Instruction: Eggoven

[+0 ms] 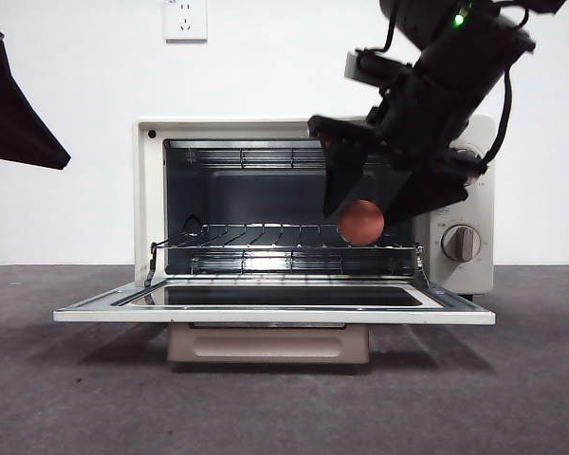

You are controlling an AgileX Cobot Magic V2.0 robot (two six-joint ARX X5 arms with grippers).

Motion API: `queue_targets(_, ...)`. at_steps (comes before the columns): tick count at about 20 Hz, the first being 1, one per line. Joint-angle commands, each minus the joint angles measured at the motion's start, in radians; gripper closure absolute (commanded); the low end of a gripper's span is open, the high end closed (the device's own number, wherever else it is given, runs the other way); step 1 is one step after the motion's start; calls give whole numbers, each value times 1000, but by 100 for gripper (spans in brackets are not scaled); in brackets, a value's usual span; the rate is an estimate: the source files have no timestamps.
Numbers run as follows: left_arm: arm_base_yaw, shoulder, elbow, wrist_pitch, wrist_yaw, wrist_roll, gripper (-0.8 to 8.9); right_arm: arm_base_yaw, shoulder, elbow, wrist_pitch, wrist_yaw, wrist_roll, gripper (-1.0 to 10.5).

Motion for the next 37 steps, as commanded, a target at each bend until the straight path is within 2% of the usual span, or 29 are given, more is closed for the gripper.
queue_targets(1, -2, 9, 5, 11, -3, 13, 808, 10, -25, 20, -46, 18, 11, 579)
queue_targets(5, 5, 64, 5, 36, -99, 20, 808, 38, -124, 20, -117, 20, 10, 580)
queue_targets(11, 38, 351, 5, 201, -98, 8, 808, 122, -391, 20, -204, 22, 3, 580)
queue_targets(17, 38, 595, 5, 366, -85, -30, 808, 134, -605, 19, -327, 24, 3, 580)
queue_targets(21, 36, 691, 5, 454, 14, -67, 808, 134, -680, 20, -363, 72, -14, 580)
queue_targets(26, 36, 765, 5, 482, 111, -76, 808, 134, -718, 20, -370, 78, -17, 580)
queue_targets(31, 44, 772, 5, 618, 295, -186, 808, 134, -718, 20, -372, 79, -16, 580)
queue_targets(34, 59, 757, 7, 687, 338, -264, 808, 134, -718, 20, -372, 80, -16, 580)
queue_targets(37, 73, 724, 9, 720, 355, -298, 808, 134, -718, 20, -375, 80, -16, 580)
